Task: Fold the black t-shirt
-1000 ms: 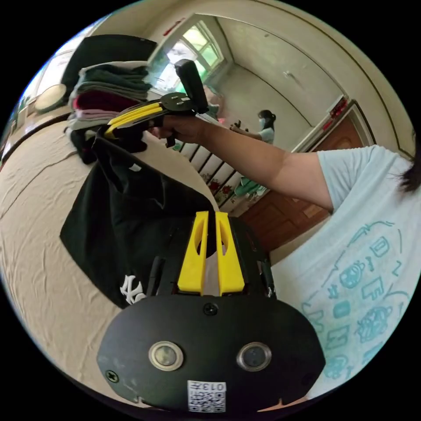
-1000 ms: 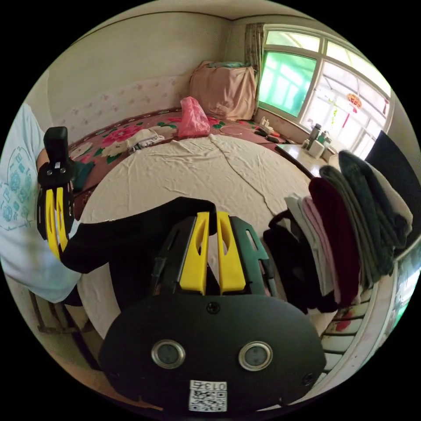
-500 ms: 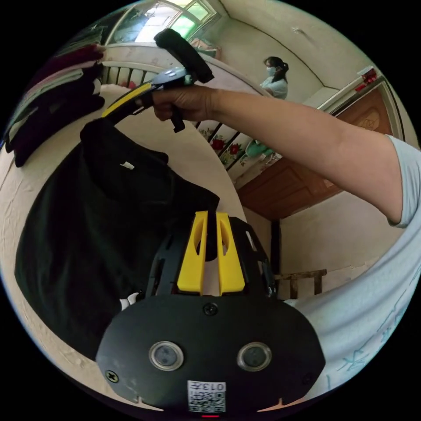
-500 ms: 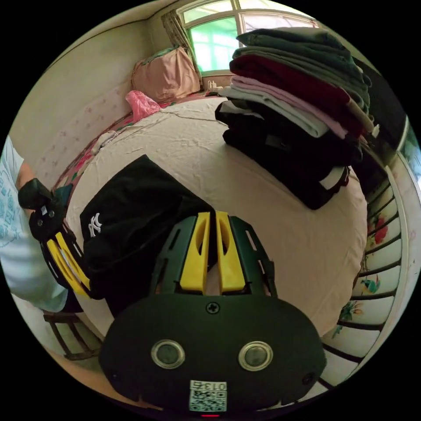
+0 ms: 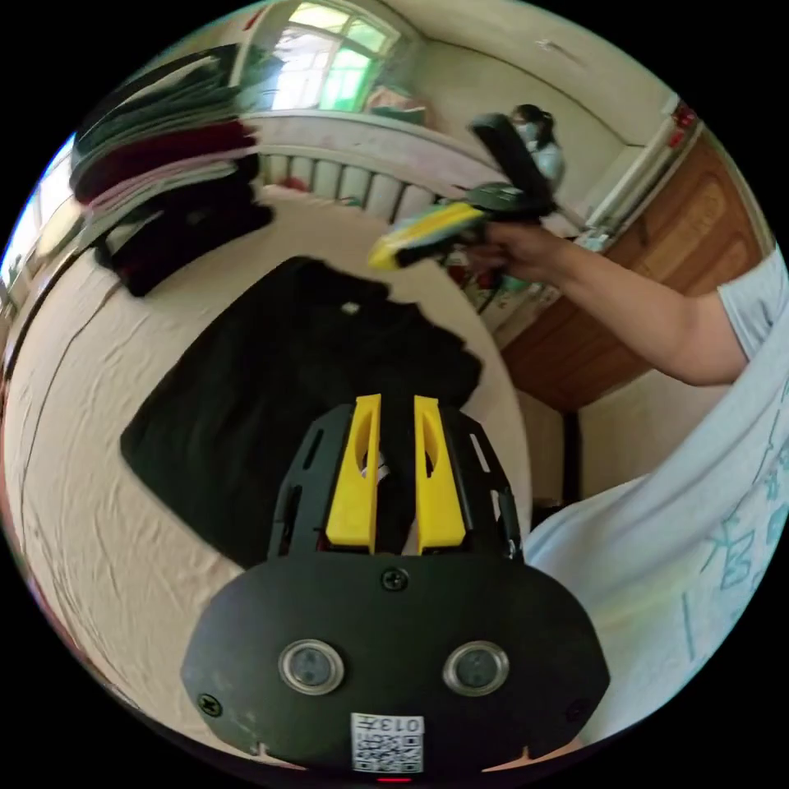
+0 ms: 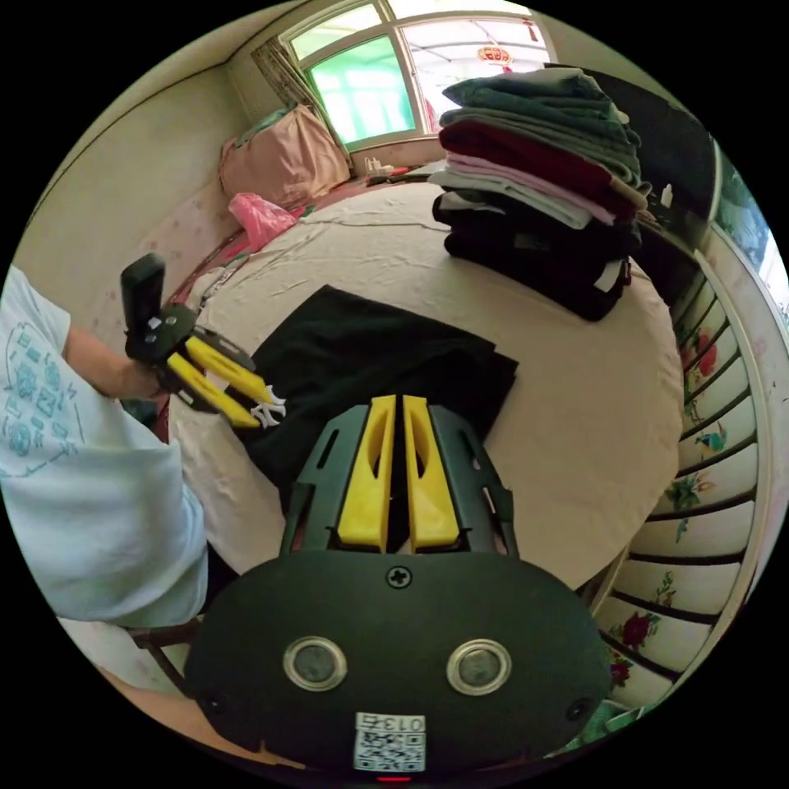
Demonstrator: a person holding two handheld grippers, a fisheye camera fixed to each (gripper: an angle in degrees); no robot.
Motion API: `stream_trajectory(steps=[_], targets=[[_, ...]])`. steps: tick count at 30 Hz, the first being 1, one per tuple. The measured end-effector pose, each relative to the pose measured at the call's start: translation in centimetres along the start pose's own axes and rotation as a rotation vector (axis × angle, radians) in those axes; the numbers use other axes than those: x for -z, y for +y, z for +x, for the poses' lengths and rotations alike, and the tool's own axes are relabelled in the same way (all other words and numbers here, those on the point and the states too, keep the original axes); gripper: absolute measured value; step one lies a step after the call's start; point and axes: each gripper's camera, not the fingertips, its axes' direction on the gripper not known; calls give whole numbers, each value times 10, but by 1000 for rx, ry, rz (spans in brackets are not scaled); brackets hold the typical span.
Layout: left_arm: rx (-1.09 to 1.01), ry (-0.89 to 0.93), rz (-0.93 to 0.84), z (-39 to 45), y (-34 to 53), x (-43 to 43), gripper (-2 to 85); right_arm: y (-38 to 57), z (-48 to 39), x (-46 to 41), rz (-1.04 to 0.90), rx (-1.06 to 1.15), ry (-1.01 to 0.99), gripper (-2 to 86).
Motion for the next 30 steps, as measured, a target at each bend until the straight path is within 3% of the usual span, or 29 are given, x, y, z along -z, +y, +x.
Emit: stream_trajectory(steps=[2,7,12,15,25,30], targets=[[111,-35,-39,-23,21,-3,70,12,-17,-12,-54,11,9,9],[168,-46,-100,-34,28,-36,72,33,-25,-47,-242,20,173,4],[149,-30,-50,-30,20,-34,66,32,-9,-10,-146,-133,232,26],[76,-64,-57,-15,22,-32,64,39,-6,8,-149,-259,134,72],[83,-21,-146,-21,24,-67,58,50,-12,-32,-248,-460,-78,45],[53,-25,-148,-23,20,-72,49,18,-44,6,-174,-205,66,31]])
